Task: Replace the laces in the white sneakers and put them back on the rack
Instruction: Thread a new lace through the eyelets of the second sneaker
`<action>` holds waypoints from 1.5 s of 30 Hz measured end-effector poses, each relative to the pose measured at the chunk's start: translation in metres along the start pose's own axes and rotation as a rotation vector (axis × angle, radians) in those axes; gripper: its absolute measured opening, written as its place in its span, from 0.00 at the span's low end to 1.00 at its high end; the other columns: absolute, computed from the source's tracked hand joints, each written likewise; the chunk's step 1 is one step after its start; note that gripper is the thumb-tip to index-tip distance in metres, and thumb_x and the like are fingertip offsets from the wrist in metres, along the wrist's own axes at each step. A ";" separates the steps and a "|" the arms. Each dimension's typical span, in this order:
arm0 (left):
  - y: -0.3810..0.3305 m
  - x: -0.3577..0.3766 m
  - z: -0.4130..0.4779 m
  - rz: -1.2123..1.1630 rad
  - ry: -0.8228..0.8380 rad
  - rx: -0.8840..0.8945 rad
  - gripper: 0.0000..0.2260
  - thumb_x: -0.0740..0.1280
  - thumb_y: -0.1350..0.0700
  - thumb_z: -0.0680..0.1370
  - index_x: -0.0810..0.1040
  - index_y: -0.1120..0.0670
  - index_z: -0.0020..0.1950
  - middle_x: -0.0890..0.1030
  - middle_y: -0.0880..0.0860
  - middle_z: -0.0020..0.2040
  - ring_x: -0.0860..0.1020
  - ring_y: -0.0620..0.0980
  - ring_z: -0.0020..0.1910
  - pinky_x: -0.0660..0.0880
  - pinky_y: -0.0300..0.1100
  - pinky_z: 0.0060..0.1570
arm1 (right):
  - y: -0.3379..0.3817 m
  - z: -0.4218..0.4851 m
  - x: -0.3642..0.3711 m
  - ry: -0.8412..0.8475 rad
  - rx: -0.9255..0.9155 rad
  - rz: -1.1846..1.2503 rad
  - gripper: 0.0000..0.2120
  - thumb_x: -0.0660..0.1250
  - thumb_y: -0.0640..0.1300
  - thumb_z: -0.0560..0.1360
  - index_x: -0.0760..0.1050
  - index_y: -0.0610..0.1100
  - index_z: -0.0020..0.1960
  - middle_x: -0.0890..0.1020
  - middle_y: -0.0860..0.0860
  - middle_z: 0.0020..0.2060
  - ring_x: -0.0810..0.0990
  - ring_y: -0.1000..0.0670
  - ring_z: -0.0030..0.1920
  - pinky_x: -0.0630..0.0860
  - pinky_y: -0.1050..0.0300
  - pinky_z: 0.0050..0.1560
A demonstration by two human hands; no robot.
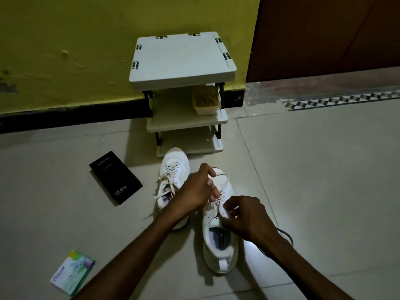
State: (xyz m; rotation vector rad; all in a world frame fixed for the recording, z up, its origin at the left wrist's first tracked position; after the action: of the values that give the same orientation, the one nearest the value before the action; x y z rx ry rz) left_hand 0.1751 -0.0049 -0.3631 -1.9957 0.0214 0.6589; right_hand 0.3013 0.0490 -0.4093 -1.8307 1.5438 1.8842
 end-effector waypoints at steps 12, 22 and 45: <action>0.041 0.019 0.010 0.513 0.020 0.012 0.14 0.62 0.40 0.79 0.72 0.50 0.52 0.80 0.52 0.47 0.79 0.54 0.49 0.71 0.45 0.45 | -0.022 0.008 0.004 0.018 0.049 0.305 0.05 0.75 0.50 0.72 0.83 0.48 0.44 0.85 0.55 0.39 0.83 0.60 0.37 0.78 0.65 0.42; 0.040 0.034 0.008 0.494 0.066 0.007 0.17 0.64 0.50 0.79 0.63 0.57 0.60 0.79 0.60 0.52 0.78 0.60 0.52 0.67 0.45 0.43 | -0.021 0.025 0.005 -0.099 -0.045 0.021 0.06 0.70 0.50 0.70 0.78 0.48 0.39 0.78 0.56 0.33 0.75 0.56 0.33 0.67 0.69 0.33; 0.057 -0.001 -0.003 -0.171 -0.115 -0.080 0.09 0.53 0.66 0.82 0.71 0.57 0.46 0.83 0.56 0.34 0.79 0.49 0.29 0.71 0.37 0.28 | 0.009 0.004 -0.007 -0.035 0.057 -0.081 0.12 0.72 0.55 0.71 0.82 0.46 0.45 0.84 0.51 0.40 0.81 0.51 0.41 0.77 0.57 0.43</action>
State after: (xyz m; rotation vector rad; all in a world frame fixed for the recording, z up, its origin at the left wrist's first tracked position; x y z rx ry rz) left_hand 0.1596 -0.0357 -0.4080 -2.0067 -0.2459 0.6709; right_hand 0.2946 0.0510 -0.3991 -1.7985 1.4725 1.8084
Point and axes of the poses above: each hand's wrist, its own z-axis towards the middle knuckle, its own x-axis out of the palm, y = z × x, the point moved 9 cm from there along z, towards the middle knuckle
